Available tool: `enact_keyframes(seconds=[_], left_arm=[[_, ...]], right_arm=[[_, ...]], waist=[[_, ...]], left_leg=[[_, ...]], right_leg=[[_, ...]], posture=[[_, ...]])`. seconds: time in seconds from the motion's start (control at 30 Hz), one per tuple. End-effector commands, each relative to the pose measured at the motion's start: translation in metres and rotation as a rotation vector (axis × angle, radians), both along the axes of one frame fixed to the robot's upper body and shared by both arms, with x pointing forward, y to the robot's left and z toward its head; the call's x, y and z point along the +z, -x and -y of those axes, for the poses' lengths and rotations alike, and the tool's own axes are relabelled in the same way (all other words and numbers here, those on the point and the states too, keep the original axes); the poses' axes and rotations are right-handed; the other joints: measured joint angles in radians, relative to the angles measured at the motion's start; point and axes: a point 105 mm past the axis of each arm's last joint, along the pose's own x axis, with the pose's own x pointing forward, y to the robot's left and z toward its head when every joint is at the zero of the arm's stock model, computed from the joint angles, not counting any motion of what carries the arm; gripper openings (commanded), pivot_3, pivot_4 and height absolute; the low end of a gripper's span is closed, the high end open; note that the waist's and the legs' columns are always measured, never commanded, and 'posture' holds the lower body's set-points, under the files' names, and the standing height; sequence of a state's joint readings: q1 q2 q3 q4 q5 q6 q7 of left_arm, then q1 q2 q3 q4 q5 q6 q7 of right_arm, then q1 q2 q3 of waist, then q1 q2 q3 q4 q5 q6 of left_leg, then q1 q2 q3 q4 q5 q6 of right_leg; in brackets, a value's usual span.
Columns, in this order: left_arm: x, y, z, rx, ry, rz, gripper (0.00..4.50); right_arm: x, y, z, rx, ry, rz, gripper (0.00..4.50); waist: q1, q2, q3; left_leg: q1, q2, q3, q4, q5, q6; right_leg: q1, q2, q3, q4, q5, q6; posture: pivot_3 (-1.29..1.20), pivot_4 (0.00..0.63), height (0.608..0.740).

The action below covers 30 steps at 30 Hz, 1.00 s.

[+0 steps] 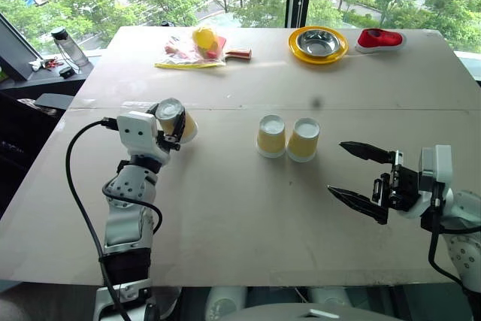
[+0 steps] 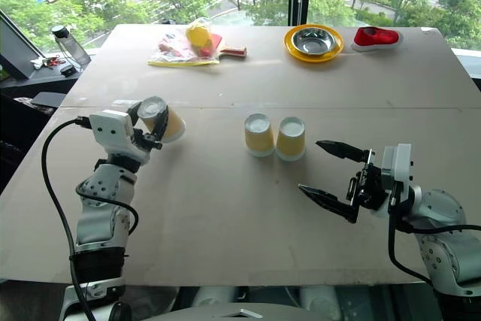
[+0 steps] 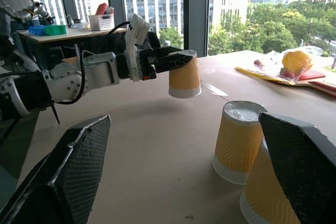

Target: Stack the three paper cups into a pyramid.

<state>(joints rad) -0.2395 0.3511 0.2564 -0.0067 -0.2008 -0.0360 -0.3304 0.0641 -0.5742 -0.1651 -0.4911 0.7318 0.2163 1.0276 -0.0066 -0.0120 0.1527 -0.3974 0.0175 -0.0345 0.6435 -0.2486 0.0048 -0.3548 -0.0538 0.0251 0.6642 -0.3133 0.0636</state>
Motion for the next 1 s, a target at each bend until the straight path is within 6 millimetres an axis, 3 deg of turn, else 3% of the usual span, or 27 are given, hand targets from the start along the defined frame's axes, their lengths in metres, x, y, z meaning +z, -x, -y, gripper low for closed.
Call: enact_keyframes(seconds=[0.03,0.13,0.27,0.5,0.7,0.8,1.0], left_arm=[[0.028,-0.006,0.020,-0.125,-0.029,0.082,2.43],[0.037,-0.011,0.037,-0.235,-0.036,0.089,2.43],[0.066,-0.020,0.097,-0.584,-0.078,0.092,2.43],[0.091,-0.018,0.156,-0.947,-0.125,0.064,2.43],[0.094,-0.019,0.185,-1.133,-0.188,0.014,2.43],[0.084,-0.017,0.200,-1.204,-0.219,0.002,2.43],[0.074,-0.014,0.204,-1.243,-0.274,-0.030,2.43]], right_arm=[[0.009,0.001,0.004,-0.025,-0.025,0.044,4.50],[0.011,-0.001,0.006,-0.049,-0.036,0.052,4.50],[0.017,-0.004,0.018,-0.120,-0.063,0.070,4.50],[0.013,0.002,0.034,-0.198,-0.055,0.037,4.50],[0.014,0.007,0.044,-0.257,-0.069,0.039,4.50],[0.014,0.008,0.042,-0.264,-0.072,0.041,4.50],[0.015,0.007,0.045,-0.284,-0.070,0.049,4.50]], waist=[[0.001,0.000,0.000],[0.000,0.000,0.000],[0.007,0.000,0.000],[0.001,0.000,0.001],[-0.005,0.000,0.001],[-0.005,0.000,0.001],[-0.007,0.000,0.001]], left_leg=[[0.000,0.000,0.000,0.000,0.000,0.000],[0.000,0.000,0.000,0.000,0.000,0.000],[-0.001,-0.001,-0.001,0.002,0.000,0.000],[-0.002,-0.002,-0.001,0.003,0.000,0.000],[-0.001,-0.002,-0.001,0.003,0.000,0.000],[-0.002,-0.002,-0.001,0.004,0.000,0.000],[-0.002,-0.002,-0.001,0.004,0.000,0.000]], right_leg=[[0.000,0.000,0.000,0.000,0.000,0.000],[0.000,0.000,0.000,0.000,0.000,0.000],[0.000,0.000,-0.002,0.000,0.000,0.000],[0.001,0.000,-0.002,0.000,0.000,0.000],[0.001,0.001,-0.002,0.000,0.000,0.000],[0.001,0.001,-0.002,0.000,0.000,0.000],[0.001,0.001,-0.002,0.000,0.000,0.000]], posture=[[0.00,0.150,0.740],[0.00,0.150,0.740],[0.00,0.150,0.740],[0.00,0.150,0.740],[0.00,0.150,0.740],[0.00,0.150,0.740],[0.00,0.150,0.740]])
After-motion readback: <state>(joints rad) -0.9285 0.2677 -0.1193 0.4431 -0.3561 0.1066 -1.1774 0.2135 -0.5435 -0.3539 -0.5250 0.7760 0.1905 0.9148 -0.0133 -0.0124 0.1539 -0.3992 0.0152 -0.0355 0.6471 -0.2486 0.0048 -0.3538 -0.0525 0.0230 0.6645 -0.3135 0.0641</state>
